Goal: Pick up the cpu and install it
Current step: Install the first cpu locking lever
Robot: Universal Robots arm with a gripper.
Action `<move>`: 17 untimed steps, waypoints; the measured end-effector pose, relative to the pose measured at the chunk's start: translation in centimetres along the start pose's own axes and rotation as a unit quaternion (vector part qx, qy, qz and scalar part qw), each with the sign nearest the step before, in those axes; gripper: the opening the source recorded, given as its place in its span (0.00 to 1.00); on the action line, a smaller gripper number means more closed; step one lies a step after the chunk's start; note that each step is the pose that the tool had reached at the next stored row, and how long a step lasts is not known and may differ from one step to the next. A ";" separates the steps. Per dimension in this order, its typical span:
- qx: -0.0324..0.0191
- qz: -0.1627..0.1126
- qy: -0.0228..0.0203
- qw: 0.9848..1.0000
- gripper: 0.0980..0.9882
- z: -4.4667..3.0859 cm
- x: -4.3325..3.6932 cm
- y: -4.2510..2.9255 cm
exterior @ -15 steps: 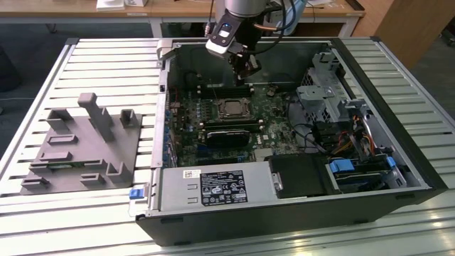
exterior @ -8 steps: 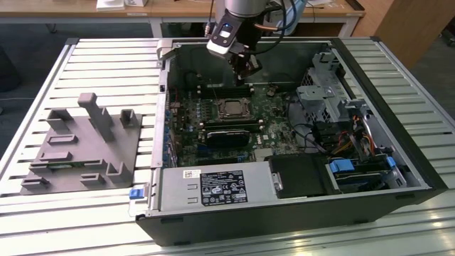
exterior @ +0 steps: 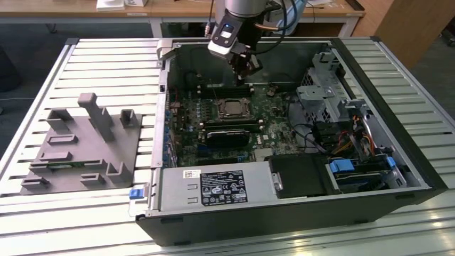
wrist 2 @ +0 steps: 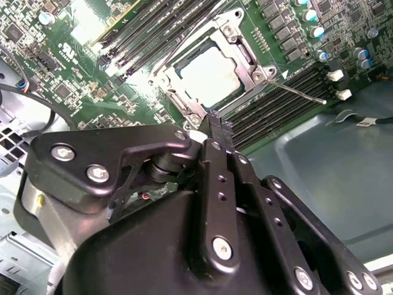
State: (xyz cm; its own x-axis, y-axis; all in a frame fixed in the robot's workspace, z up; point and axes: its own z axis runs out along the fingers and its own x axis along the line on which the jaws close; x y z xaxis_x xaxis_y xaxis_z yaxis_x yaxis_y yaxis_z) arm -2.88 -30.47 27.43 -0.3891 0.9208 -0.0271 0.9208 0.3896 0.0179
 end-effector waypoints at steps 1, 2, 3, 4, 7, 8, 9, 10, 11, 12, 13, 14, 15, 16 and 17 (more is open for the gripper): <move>0.000 -0.002 0.000 1.000 0.01 0.00 0.00 0.00; 0.000 -0.004 0.000 1.000 0.01 0.00 0.00 0.00; 0.000 -0.006 0.000 1.000 0.01 0.00 0.00 0.00; 0.000 -0.008 0.000 1.000 0.01 0.00 0.00 0.00; 0.000 -0.013 0.000 1.000 0.01 0.00 0.00 0.00; 0.000 -0.015 0.000 1.000 0.01 0.00 0.00 0.00; 0.000 -0.017 0.000 1.000 0.01 0.00 0.00 0.00; -0.001 -0.019 0.000 1.000 0.01 0.00 0.00 0.00; -0.001 -0.020 0.000 1.000 0.01 0.00 0.00 0.00; -0.001 -0.022 0.000 1.000 0.01 0.00 0.00 0.00; -0.001 -0.024 0.000 1.000 0.01 0.00 0.00 0.00; -0.001 -0.026 0.000 1.000 0.01 0.00 0.00 0.00; -0.001 -0.027 0.000 1.000 0.01 0.00 0.00 0.00; -0.001 -0.029 0.001 1.000 0.01 0.00 0.00 0.00; -0.001 -0.031 0.001 1.000 0.01 0.00 0.00 0.00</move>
State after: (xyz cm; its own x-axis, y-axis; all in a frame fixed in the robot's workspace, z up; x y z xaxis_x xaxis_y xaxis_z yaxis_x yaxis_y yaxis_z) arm -2.88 -30.47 27.43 -0.4450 0.8951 -0.0271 0.8951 0.4455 0.0179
